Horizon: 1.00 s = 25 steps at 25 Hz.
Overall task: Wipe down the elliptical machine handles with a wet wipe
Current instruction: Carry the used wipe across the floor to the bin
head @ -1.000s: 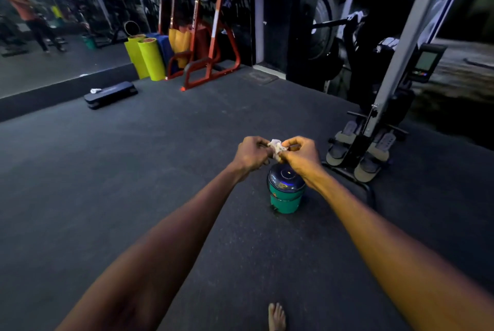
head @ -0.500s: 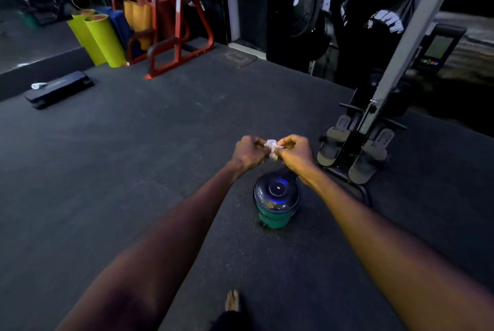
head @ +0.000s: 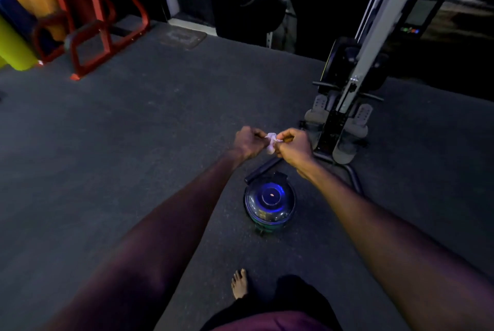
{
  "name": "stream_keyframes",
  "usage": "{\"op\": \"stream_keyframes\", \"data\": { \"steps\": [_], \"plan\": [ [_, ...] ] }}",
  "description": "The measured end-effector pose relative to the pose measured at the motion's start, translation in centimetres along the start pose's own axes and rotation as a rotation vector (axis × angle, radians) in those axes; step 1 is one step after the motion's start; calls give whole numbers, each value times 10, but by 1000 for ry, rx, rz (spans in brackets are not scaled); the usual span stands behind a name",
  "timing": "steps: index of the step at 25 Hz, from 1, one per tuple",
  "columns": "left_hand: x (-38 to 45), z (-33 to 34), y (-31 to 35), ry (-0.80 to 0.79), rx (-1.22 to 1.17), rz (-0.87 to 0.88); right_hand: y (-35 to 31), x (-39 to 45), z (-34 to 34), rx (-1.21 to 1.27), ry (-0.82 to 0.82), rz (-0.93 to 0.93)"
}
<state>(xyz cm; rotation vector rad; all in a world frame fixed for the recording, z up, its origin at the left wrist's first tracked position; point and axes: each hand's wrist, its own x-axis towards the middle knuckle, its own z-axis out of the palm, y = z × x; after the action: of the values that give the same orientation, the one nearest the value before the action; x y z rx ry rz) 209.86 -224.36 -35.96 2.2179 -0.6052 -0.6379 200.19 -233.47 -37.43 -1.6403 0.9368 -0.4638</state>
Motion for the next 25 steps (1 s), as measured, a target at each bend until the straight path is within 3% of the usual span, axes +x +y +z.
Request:
{"op": "stream_keyframes", "data": {
  "steps": [15, 25],
  "plan": [
    [123, 29, -25, -152, 60, -59, 40, 100, 32, -19, 67, 150],
    [146, 58, -50, -250, -42, -115, 64, 117, 37, -62, 49, 257]
  ]
}}
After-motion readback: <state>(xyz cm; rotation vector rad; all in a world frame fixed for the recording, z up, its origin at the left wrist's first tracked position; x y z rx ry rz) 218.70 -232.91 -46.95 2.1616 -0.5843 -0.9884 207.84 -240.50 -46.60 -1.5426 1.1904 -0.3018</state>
